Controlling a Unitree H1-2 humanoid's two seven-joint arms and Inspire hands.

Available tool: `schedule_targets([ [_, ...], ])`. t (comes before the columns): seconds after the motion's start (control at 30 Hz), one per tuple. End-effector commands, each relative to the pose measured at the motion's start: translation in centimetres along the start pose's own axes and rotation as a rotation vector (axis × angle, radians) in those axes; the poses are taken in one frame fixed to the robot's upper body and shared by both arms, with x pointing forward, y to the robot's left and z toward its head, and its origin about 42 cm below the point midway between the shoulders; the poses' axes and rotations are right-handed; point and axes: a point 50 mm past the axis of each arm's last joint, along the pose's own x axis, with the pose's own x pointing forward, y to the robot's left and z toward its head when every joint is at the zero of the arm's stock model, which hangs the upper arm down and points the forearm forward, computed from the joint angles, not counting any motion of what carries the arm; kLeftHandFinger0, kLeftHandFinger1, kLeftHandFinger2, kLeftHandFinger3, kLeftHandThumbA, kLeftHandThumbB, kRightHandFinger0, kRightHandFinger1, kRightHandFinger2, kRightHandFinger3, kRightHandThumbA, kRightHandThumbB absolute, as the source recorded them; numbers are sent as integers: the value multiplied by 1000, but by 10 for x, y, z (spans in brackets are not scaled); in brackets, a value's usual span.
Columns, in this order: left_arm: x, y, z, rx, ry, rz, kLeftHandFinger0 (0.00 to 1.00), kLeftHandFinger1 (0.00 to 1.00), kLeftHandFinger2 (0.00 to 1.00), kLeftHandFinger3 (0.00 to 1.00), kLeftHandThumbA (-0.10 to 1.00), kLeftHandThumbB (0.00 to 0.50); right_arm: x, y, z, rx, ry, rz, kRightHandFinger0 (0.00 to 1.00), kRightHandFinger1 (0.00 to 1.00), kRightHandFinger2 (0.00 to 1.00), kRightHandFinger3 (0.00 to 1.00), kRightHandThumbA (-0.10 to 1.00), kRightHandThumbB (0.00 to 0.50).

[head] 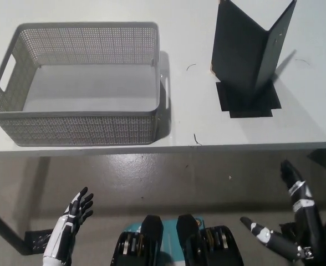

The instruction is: A notebook is kept standing on the table on the right hand side and a container is kept on the left hand side and the robot uses its right hand to grab the notebook and places it in the container

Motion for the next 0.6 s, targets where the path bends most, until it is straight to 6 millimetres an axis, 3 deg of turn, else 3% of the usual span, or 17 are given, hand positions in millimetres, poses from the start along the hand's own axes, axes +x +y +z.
schedule_targets([
  [0.0, -1, 2, 6, 5, -54, -7, 1000, 1000, 1000, 1000, 1000, 252, 37, -6, 36, -94, -262, -82, 1000, 1000, 1000, 1000, 997, 394],
  [0.07, -2, 2, 5, 6, -58, -6, 1000, 1000, 1000, 1000, 1000, 259, 53, -9, 34, -67, -255, -100, 1000, 1000, 1000, 1000, 995, 418],
  [0.17, -1, 3, 4, 1, -57, -11, 1000, 1000, 1000, 1000, 1000, 237, 83, -12, 31, -21, -208, -141, 1000, 1000, 1000, 1000, 1000, 493],
  [0.27, -3, 3, 2, -14, -56, -3, 1000, 1000, 1000, 1000, 1000, 203, 102, -14, 23, -8, -188, -150, 1000, 1000, 1000, 1000, 1000, 482],
  [0.4, -5, 4, 0, 1, -55, -9, 1000, 1000, 1000, 1000, 1000, 174, 141, -21, 4, 17, -128, -179, 1000, 1000, 1000, 1000, 1000, 425],
  [0.57, -7, 4, -2, 3, -58, -17, 1000, 1000, 1000, 1000, 1000, 155, 187, -22, -13, 39, -20, -204, 1000, 1000, 1000, 1000, 1000, 495],
])
